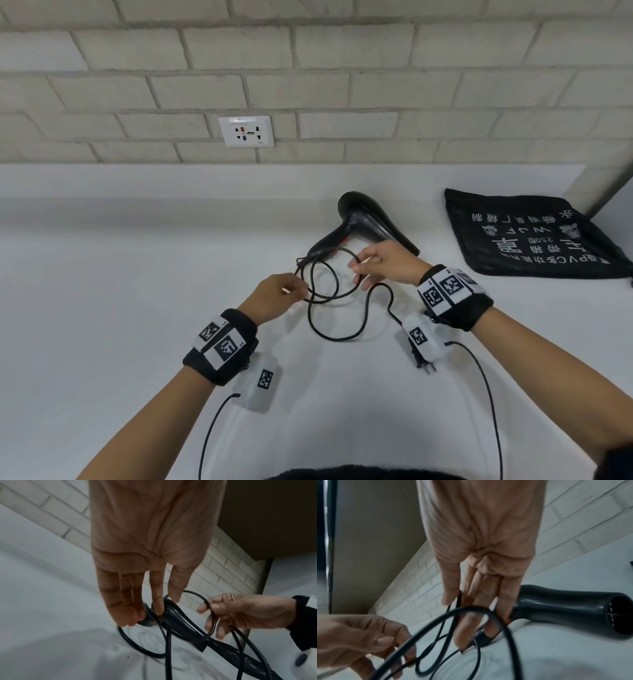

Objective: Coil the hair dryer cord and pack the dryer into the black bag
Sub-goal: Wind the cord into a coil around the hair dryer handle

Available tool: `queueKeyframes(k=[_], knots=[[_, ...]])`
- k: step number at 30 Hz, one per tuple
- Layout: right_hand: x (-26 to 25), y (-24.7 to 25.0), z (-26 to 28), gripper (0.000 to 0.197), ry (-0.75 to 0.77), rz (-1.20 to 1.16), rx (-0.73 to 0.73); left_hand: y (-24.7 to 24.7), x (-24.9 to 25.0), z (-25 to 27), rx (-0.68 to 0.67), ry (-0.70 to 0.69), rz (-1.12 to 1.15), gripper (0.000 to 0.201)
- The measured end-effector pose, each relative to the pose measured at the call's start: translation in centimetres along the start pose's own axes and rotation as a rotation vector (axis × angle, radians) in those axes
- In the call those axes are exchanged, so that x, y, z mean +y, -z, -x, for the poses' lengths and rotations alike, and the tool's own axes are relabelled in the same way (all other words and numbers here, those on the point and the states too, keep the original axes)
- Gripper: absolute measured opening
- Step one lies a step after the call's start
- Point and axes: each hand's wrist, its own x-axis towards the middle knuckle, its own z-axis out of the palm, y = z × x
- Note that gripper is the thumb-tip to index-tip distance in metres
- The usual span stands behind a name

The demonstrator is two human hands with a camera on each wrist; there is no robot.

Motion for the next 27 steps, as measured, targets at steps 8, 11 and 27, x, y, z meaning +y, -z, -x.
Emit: queueKeyframes(k=[8, 11, 27], knots=[[0.0, 3.3, -2.7, 0.032, 0.004, 0.600, 0.214, 2.1, 0.6, -2.9, 0.160, 0.095, 0.063, 0.011], [0.6, 5.2, -4.1, 0.042, -0.027, 0.664, 0.364, 2.8, 1.1, -5.0, 0.174, 0.108, 0.087, 0.005], [4.9, 7.5, -5.3, 0.055, -0.246, 0.442, 0.346, 0.4, 2.3, -13.0, -0.137, 0.110, -0.586, 0.047]])
